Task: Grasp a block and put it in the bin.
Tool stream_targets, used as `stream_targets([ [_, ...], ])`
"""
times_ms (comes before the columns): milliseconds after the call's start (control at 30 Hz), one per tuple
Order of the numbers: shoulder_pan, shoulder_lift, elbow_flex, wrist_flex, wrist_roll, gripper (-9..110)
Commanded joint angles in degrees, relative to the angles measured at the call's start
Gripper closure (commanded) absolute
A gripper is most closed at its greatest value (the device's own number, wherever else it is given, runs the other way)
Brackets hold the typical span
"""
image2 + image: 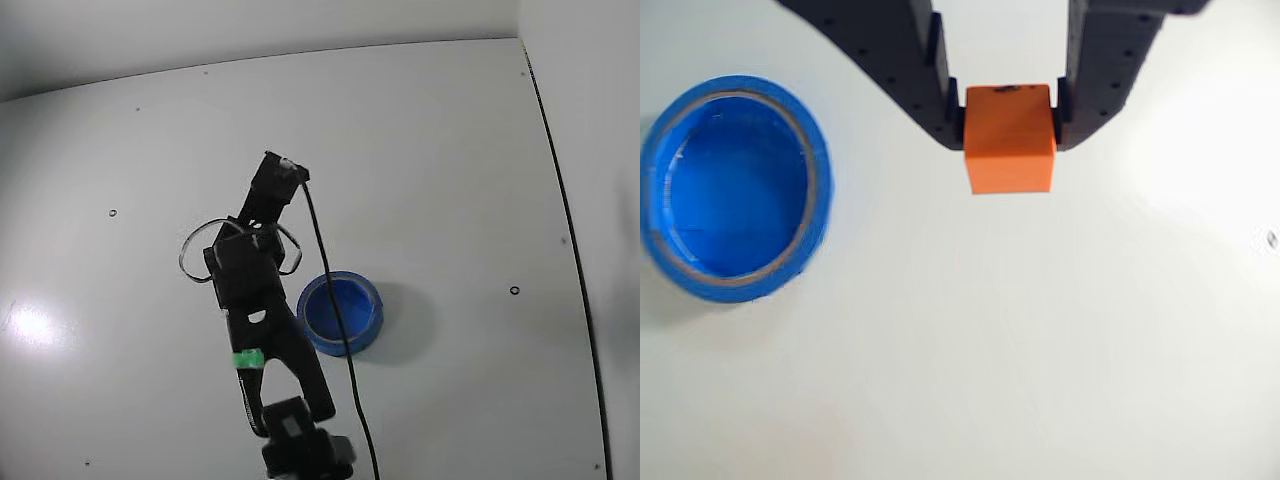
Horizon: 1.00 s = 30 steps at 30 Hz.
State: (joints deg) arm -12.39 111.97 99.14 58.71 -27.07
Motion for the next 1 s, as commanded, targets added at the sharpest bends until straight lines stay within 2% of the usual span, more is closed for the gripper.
stream_targets([
  [0, 6.86, 14.59, 8.09, -2.9, 0.44, 101],
  [333, 16.35, 17.23, 29.53, -16.35, -5.63, 101],
  [533, 17.93, 16.88, 38.14, -25.05, -6.68, 101],
  [800, 17.58, 17.58, 44.74, -29.88, -6.68, 100],
  [867, 18.02, 17.58, 45.35, -29.88, -6.77, 97],
  [967, 18.02, 17.75, 45.97, -29.71, -6.86, 86],
])
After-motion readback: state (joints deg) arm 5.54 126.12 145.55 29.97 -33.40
